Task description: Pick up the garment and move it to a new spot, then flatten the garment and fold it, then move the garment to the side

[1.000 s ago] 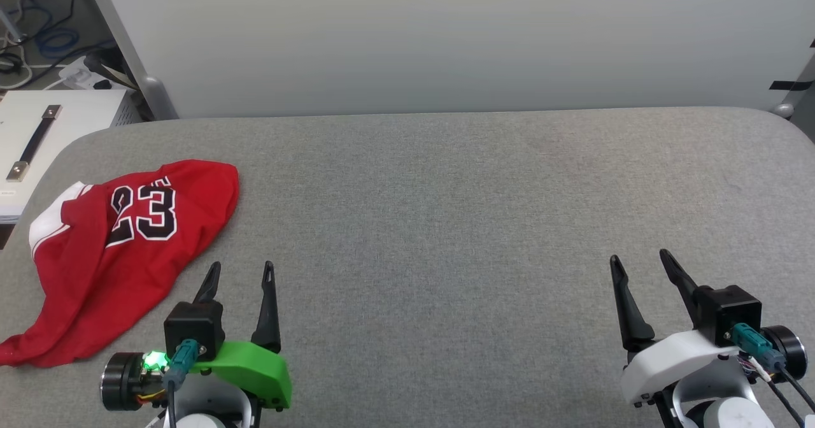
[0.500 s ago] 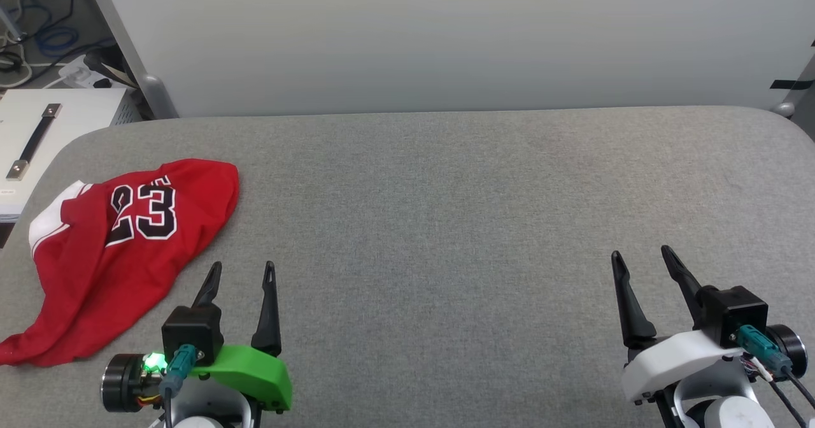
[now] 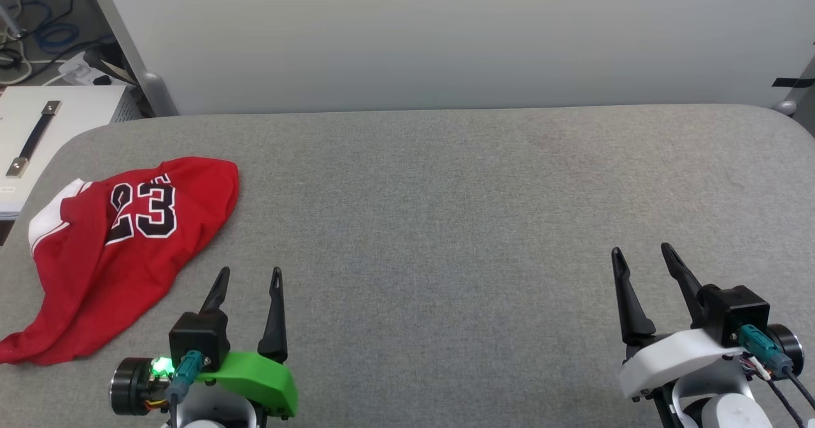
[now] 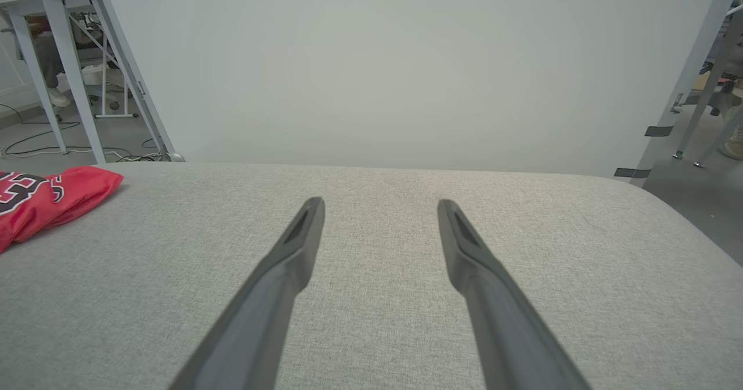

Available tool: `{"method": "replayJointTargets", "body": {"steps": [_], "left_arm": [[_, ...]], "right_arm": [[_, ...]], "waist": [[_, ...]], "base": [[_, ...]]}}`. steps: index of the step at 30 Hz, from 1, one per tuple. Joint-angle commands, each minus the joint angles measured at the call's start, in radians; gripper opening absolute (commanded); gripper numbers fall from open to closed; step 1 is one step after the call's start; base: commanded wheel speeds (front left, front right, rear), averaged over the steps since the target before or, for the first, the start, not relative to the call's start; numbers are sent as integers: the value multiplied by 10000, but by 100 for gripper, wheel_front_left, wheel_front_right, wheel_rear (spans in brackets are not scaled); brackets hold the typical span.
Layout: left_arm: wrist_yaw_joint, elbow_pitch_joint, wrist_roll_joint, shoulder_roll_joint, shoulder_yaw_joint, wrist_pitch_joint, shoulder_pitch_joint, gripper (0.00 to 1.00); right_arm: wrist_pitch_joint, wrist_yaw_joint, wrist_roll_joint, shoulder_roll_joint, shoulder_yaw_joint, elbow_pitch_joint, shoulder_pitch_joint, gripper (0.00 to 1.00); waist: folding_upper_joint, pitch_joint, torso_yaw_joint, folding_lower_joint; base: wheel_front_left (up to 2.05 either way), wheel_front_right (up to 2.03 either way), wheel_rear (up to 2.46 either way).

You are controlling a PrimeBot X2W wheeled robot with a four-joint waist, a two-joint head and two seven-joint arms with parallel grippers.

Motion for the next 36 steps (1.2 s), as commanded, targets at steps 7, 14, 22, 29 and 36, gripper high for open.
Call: {"method": "replayJointTargets", "body": {"steps": [7, 14, 22, 29, 36], "left_arm": [[-138, 186, -106, -20, -33, -228, 76, 100], [-171, 261, -204, -22, -26, -374, 64, 100], [-185, 424, -399, -25, -14, -540, -8, 100], [-225, 522, -406, -27, 40, -687, -11, 100], [-311, 585, -373, -29, 145, -829, 0, 100]], "right_arm": [[-247, 11, 99, 11, 98, 242, -206, 100], [-391, 12, 219, 13, 195, 323, -263, 100], [-554, 13, 234, 14, 408, 311, -292, 100], [-699, 15, 208, 15, 702, 384, -275, 100], [-839, 16, 233, 17, 1047, 483, -371, 100]], "waist": [[0, 27, 18, -1], [0, 61, 71, -1], [0, 136, 455, -1], [0, 122, 1223, -1], [0, 161, 2177, -1]], "base": [[0, 0, 0], [0, 0, 0], [0, 0, 0], [0, 0, 0], [0, 0, 0]]}}
